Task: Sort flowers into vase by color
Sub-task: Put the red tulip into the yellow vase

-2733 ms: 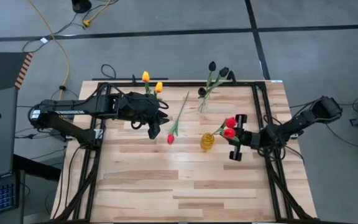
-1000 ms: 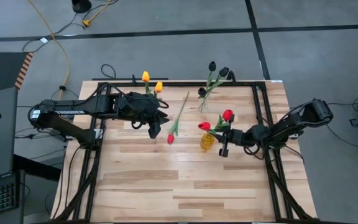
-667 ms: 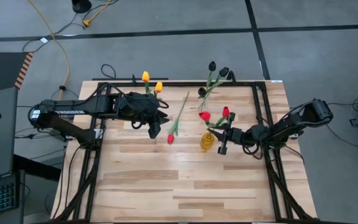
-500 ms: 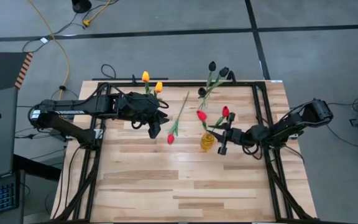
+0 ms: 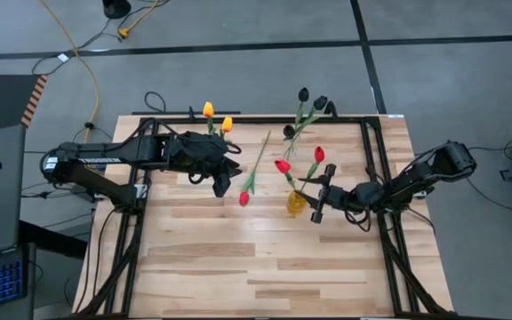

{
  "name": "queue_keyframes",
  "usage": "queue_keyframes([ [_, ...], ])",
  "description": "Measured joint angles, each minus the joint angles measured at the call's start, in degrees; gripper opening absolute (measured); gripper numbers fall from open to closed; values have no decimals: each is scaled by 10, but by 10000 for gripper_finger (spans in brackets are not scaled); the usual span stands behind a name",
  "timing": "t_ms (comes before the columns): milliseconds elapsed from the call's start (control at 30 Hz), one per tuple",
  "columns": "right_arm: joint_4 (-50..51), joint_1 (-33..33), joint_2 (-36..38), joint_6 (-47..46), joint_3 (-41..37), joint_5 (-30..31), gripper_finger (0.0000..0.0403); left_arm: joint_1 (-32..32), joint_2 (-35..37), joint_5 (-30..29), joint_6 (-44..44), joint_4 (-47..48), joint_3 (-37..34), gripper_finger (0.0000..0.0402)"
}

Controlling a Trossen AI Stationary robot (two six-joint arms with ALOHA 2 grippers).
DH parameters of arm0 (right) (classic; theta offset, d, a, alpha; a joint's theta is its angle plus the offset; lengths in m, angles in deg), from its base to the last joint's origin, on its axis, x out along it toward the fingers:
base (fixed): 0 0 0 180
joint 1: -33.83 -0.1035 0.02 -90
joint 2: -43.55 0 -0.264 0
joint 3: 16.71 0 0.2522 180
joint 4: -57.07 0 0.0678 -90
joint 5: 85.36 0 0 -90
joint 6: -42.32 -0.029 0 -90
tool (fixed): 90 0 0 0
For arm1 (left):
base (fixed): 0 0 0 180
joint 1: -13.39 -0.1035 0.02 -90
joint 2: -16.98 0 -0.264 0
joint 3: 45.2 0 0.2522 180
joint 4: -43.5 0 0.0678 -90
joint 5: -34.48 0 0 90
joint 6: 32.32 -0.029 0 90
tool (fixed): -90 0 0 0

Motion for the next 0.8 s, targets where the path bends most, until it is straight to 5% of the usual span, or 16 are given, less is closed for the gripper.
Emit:
queue_keyframes([
  [267,-2,-38,0,1,0,107,215,0,0,0,-2,0,0,96],
  [800,17,-64,74,1,0,111,215,0,0,4,-14,0,0,96],
])
